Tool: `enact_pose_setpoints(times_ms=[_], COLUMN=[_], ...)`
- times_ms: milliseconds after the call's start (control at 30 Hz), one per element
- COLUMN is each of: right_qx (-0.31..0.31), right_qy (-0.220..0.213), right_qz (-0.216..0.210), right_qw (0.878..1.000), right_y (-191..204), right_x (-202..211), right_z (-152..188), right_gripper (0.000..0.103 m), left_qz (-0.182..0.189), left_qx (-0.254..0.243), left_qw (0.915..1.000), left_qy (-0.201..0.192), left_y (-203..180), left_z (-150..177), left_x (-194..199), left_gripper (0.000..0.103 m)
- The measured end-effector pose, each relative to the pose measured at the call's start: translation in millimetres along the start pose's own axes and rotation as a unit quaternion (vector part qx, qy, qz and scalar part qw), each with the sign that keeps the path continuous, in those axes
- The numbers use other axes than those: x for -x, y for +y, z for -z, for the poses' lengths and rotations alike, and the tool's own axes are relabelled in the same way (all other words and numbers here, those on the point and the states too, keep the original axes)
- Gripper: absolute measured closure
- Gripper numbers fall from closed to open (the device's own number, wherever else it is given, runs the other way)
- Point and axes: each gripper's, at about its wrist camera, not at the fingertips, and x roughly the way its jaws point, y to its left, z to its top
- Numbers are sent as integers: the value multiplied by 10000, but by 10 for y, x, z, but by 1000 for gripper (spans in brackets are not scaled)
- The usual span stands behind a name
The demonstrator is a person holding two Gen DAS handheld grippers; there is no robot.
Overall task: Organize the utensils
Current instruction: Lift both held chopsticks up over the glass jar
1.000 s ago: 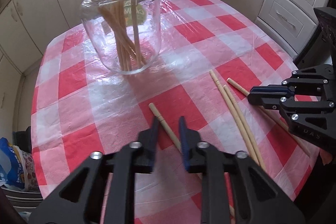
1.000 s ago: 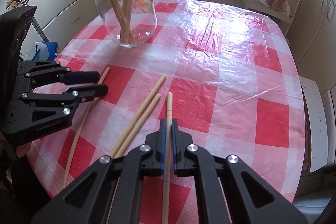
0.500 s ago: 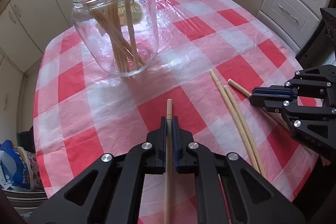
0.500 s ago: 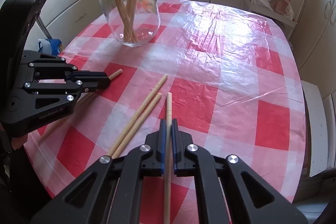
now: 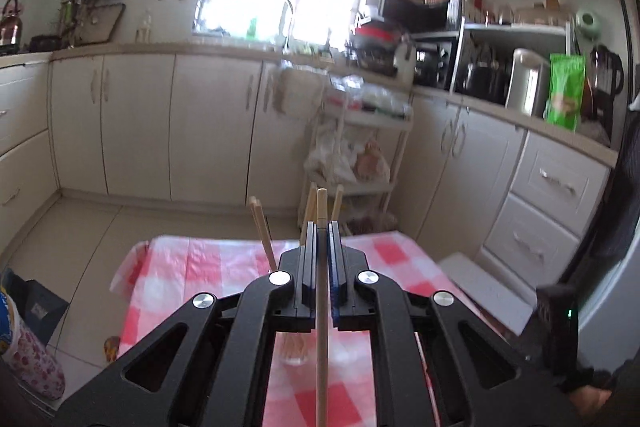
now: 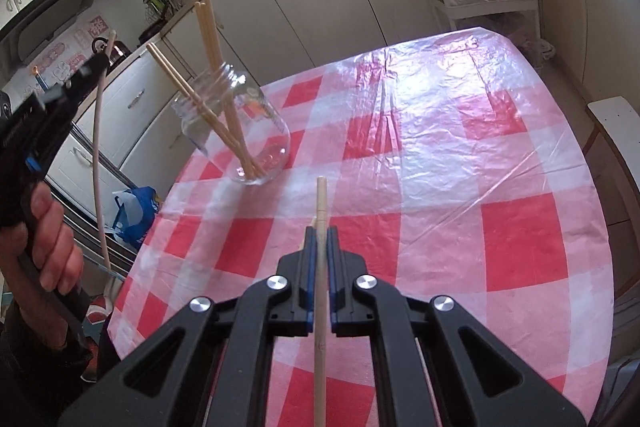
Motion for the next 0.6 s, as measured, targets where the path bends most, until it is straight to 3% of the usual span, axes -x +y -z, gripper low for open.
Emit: enact_pose_setpoints(times_ms=[133, 233, 600], right_qx=[38, 15, -105], right_qy=[-89, -90, -99], right_qz=[-110, -153, -204], right_qw=[9999, 9998, 9997], right_y=[57, 56, -4], right_x=[-5, -26, -94], right_z=[-19, -24, -26], right_gripper=[97, 97, 97], left_qz=[-126, -182, -588], left_qx=[31, 57, 201], left_qw=[9970, 9939, 9850], left_qy=[-769, -1082, -1608], left_y=[-52, -81, -19], left_z=[-232, -356, -438], left_x=[-61, -142, -572], left_gripper=[98, 98, 98])
